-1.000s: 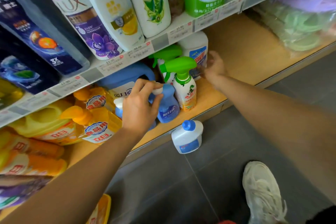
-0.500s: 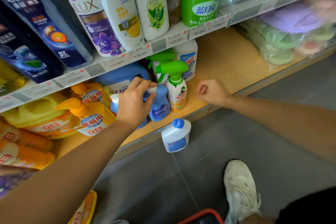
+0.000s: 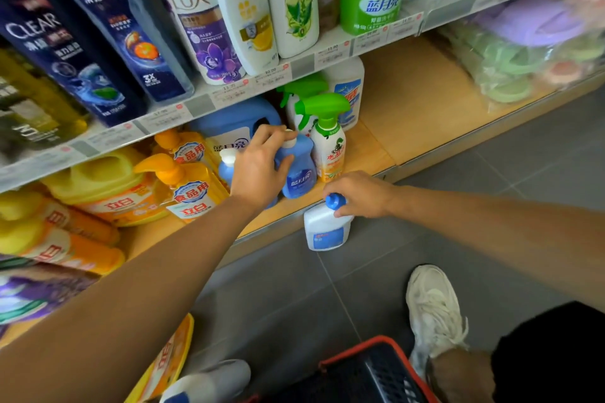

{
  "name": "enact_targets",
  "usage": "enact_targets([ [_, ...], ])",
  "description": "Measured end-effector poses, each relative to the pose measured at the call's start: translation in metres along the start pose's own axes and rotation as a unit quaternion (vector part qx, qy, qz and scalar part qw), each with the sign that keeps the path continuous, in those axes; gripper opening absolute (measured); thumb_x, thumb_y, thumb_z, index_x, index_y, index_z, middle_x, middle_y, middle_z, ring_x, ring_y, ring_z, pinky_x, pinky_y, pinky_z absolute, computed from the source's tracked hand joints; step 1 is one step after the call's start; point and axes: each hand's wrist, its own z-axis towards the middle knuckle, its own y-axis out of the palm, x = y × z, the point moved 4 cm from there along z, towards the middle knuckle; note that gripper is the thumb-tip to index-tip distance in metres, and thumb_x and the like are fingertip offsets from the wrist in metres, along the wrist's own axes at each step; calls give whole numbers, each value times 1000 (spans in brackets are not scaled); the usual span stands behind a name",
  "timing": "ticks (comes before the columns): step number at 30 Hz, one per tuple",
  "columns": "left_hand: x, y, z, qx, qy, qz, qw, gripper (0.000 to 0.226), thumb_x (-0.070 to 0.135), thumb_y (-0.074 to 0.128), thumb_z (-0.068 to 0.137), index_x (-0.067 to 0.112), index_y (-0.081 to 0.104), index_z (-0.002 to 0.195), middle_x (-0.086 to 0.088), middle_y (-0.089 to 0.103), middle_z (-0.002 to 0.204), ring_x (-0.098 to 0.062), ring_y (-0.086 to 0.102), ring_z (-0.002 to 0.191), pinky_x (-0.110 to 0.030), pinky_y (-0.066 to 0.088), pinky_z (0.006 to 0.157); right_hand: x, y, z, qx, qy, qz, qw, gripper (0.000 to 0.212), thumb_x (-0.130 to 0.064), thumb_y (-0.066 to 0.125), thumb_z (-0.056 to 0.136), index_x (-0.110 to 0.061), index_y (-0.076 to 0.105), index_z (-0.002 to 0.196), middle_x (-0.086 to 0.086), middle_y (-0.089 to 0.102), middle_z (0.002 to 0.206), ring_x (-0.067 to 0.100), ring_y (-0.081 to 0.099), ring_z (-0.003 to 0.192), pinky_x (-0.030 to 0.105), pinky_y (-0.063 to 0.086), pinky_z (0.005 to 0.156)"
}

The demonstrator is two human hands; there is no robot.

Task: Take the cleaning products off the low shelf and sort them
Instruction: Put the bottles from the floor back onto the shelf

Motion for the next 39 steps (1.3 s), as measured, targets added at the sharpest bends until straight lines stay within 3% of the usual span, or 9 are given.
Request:
enact_targets([
  [4, -2, -3, -6, -69, -11, -7, 998, 60, 2, 72, 84, 15, 57, 140, -6, 48, 151, -28, 60, 122, -45, 57, 83, 1, -5, -13, -25, 34, -34, 999, 28, -26, 78, 83, -14, 59, 99, 6, 65, 102, 19, 52, 85, 30, 33, 69],
  [8, 4, -14, -35, -156, 30, 4, 987, 68, 7, 75, 86, 14, 49, 148, -8, 25, 165, -33, 59, 124, -41, 54, 97, -4, -10, -24, -25, 94, -2, 995, 26, -26, 78, 82, -14, 70, 103, 6, 69, 108, 24, 61, 98, 33, 47, 79],
  [12, 6, -33, -86, -250, 6, 5, 968, 40, 24, 73, 91, 17, 66, 130, -3, 61, 137, -23, 64, 114, -38, 55, 92, -18, -3, -37, -68, 135, 25, 988, 22, -32, 81, 81, -14, 71, 88, 8, 71, 89, 21, 67, 76, 31, 53, 67],
  [16, -3, -57, -164, -440, -105, -26, 891, 31, 32, 75, 90, 14, 72, 115, 0, 73, 113, -10, 67, 95, -15, 51, 82, -29, 5, -58, -95, 172, 115, 974, 25, -26, 81, 84, -5, 68, 85, 11, 65, 67, 25, 69, 54, 28, 54, 51],
  [21, -22, -86, -263, -627, -152, 38, 763, 52, 47, 79, 83, 22, 64, 127, 0, 67, 122, -20, 64, 107, -36, 52, 93, -46, 19, -73, -56, 223, 263, 937, 15, -11, 78, 87, 1, 69, 87, 16, 64, 73, 18, 62, 45, 25, 54, 45],
  [25, -33, -98, -286, -580, -115, 95, 801, 65, 40, 85, 77, 20, 59, 132, -2, 65, 121, -22, 63, 107, -31, 48, 83, -72, 28, -66, -51, 235, 332, 912, 8, -9, 75, 88, -2, 70, 90, 18, 67, 78, 18, 64, 45, 24, 57, 47],
  [28, -35, -99, -290, -545, -67, 165, 819, 51, 43, 81, 78, 15, 66, 117, -4, 69, 110, -25, 64, 100, -29, 41, 72, -84, 30, -65, -59, 252, 366, 894, 9, -9, 75, 89, -3, 69, 92, 18, 68, 88, 22, 69, 58, 25, 60, 53],
  [35, -27, -94, -257, -475, -63, 191, 857, 39, 45, 70, 85, 14, 67, 109, -6, 70, 108, -29, 62, 102, -38, 48, 82, -80, -1, -73, 48, 293, 499, 814, 24, -3, 81, 81, 4, 67, 99, 15, 66, 102, 26, 68, 85, 23, 57, 52],
  [39, -10, -81, -223, -440, -58, 165, 881, 37, 44, 70, 86, 19, 66, 112, -5, 70, 111, -28, 62, 104, -38, 49, 84, -62, -46, -80, 135, 294, 493, 808, 23, -6, 83, 79, 1, 66, 93, 12, 65, 95, 22, 69, 76, 22, 56, 49],
])
